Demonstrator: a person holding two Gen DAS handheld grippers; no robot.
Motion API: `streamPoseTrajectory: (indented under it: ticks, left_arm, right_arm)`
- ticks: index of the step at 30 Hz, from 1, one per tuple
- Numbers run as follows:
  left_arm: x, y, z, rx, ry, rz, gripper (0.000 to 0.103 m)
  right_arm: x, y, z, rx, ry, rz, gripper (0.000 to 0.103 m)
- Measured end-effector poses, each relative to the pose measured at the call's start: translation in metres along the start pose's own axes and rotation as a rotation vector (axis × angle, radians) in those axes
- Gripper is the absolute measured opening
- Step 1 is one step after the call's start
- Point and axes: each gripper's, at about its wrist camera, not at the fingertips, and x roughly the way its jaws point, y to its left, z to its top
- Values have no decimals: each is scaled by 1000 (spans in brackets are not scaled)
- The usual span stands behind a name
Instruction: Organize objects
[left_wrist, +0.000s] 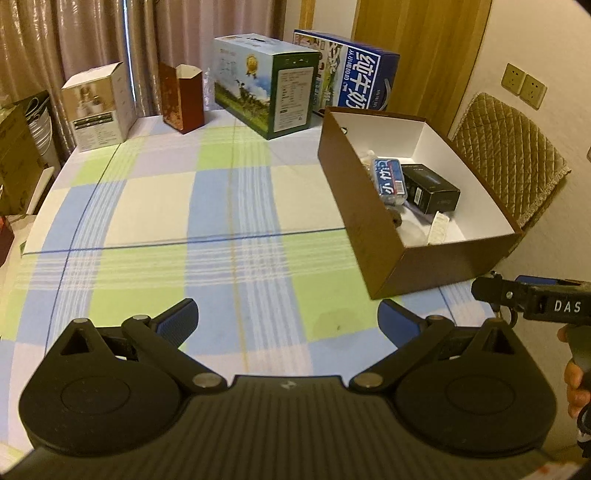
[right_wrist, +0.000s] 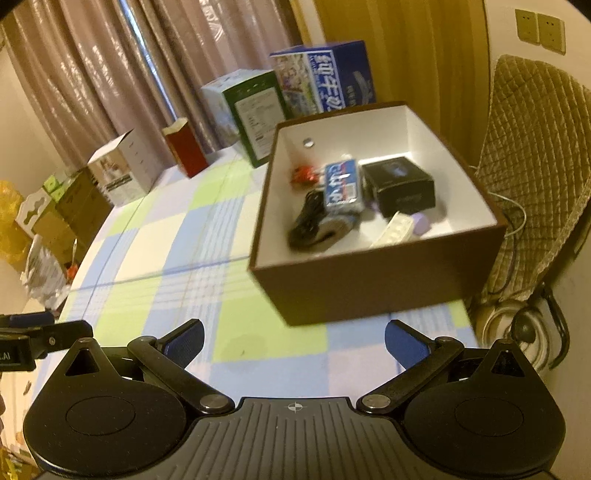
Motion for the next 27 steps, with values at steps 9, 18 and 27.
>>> streamPoseTrajectory:
  ticks: [9,18,27]
  left_arm:
    - [-29,30,-33,-5,6,-7,102]
    - [-51,55,-61,-15,15,-10,102]
    - [-65,75,-84,-28,23,-4,102]
  right_arm:
    - [-12,41,-34,-26,16,0,101]
    - [-21,76,-60,-71,23,-1,101]
    - [-24,101,-83,-96,40,4,101]
